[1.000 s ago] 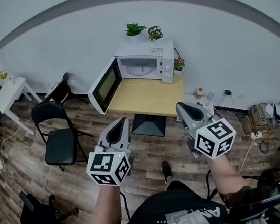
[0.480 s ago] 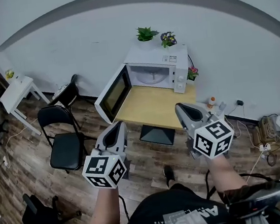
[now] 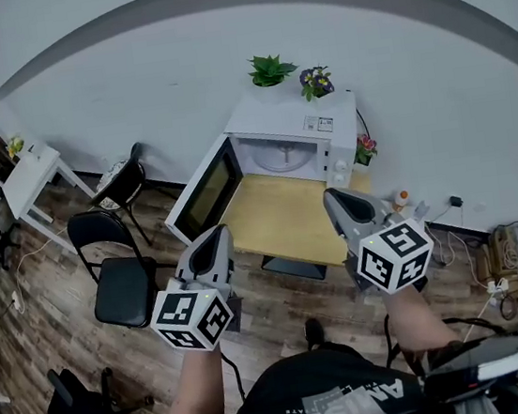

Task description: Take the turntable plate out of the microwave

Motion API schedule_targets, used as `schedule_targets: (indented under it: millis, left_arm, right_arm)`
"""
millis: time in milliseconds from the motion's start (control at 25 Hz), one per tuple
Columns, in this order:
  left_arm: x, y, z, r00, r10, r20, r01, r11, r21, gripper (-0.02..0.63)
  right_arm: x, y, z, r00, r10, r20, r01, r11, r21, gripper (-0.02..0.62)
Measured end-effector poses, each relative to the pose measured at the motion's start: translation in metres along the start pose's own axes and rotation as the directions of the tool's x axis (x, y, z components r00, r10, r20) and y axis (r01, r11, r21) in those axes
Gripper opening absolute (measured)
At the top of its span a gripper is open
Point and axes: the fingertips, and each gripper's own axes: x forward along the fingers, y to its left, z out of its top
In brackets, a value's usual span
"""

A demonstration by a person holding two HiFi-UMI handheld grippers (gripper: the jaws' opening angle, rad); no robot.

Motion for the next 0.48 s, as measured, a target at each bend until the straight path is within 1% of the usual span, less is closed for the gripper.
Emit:
schedule_targets:
  millis: [160,360,480]
  left_arm:
    - [0.035,0.001,-0.001,1.000,0.009,-0.016,-0.010,1.000,-0.019,0.002]
    - [0.076,-0.004,0.002,1.000,-0.003,-0.023,0.003,1.000,0.001,0.002]
    - [0.101,-0.008,0.003,1.000,-0.014,-0.018,0.014,1.000,-0.003,0.002]
  right_arm:
    - [0.015,-0.027,-0.002,1.000,0.013,-0.013,-0.013,1.000,0.009,0.005]
    - [0.030,-0.056,0.000,1.000,0.024,-0.006,-0.024,1.000,0.007,0.005]
    - [0.037,-0.074,0.002,1.000,0.028,-0.008,-0.028,1.000,0.001,0.005]
